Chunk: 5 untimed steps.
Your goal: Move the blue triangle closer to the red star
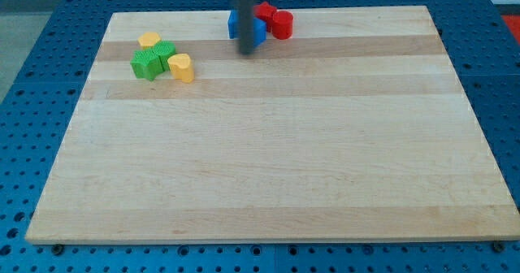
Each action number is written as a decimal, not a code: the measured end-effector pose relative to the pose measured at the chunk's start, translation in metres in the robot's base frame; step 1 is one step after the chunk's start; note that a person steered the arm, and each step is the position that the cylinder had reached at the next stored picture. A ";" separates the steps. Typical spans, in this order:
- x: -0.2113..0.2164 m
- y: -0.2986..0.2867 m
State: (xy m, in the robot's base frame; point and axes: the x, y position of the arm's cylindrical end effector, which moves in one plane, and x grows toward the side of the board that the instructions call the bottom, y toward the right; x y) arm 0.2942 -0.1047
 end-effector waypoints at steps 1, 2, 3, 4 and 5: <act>-0.006 -0.054; -0.035 -0.060; -0.055 -0.033; -0.054 -0.001; -0.053 0.008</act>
